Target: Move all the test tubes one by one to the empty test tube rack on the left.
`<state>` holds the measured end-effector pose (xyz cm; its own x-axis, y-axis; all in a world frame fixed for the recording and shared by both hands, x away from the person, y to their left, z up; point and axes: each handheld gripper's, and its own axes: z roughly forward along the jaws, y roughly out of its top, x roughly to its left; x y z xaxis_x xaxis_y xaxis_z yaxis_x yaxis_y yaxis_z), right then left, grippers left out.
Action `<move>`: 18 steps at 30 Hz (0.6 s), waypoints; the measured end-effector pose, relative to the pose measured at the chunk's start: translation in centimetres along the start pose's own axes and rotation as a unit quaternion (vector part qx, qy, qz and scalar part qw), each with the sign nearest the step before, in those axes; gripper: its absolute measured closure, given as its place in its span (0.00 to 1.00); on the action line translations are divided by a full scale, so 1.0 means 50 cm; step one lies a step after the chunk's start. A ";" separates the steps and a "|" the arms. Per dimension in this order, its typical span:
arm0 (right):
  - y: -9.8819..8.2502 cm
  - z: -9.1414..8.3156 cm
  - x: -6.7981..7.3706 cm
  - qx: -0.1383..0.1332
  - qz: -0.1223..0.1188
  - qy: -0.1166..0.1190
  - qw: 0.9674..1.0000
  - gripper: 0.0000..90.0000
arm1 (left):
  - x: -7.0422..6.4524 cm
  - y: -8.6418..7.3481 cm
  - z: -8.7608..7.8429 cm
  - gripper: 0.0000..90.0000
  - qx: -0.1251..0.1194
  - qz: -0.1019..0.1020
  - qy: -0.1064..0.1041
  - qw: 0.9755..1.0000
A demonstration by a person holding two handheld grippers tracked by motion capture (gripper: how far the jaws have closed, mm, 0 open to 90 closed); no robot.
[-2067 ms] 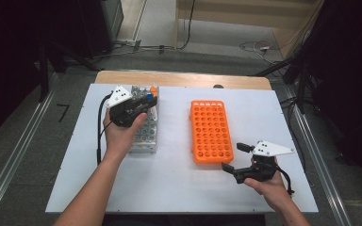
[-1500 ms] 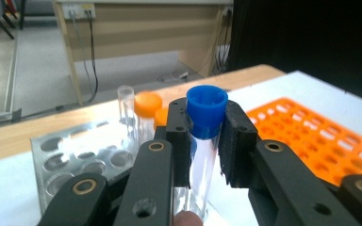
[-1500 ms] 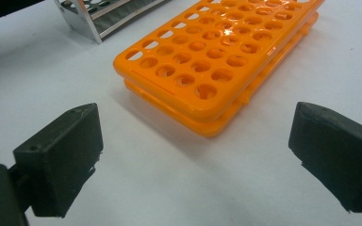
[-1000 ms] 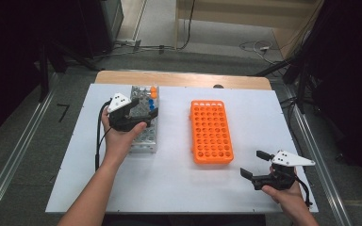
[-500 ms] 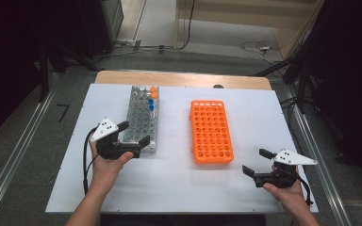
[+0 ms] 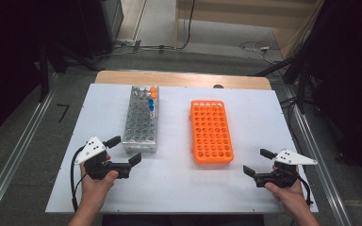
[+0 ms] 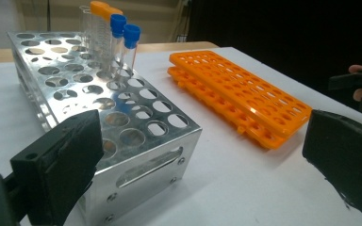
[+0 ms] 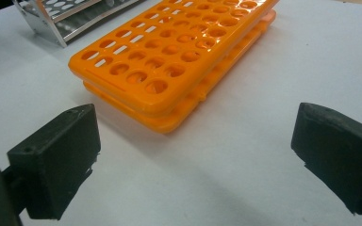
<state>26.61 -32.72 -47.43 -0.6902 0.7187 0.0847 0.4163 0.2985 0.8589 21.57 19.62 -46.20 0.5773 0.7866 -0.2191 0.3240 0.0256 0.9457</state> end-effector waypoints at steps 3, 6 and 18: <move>-0.002 0.000 -0.002 0.000 -0.001 0.001 1.000 0.00 | 0.000 -0.013 -0.010 0.00 0.010 0.012 0.008 1.000; -0.003 0.000 -0.002 0.000 -0.001 0.000 1.000 0.00 | 0.002 -0.025 -0.022 0.00 0.014 0.009 0.007 1.000; -0.011 -0.006 -0.008 -0.006 -0.001 -0.003 1.000 0.00 | 0.023 -0.035 -0.040 0.00 0.012 0.012 0.027 0.999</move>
<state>26.50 -33.36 -47.79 -0.6881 0.7213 0.0795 0.4068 0.2927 0.8654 20.17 21.74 -47.64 0.5436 0.8195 -0.1814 0.3280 -0.0084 0.9447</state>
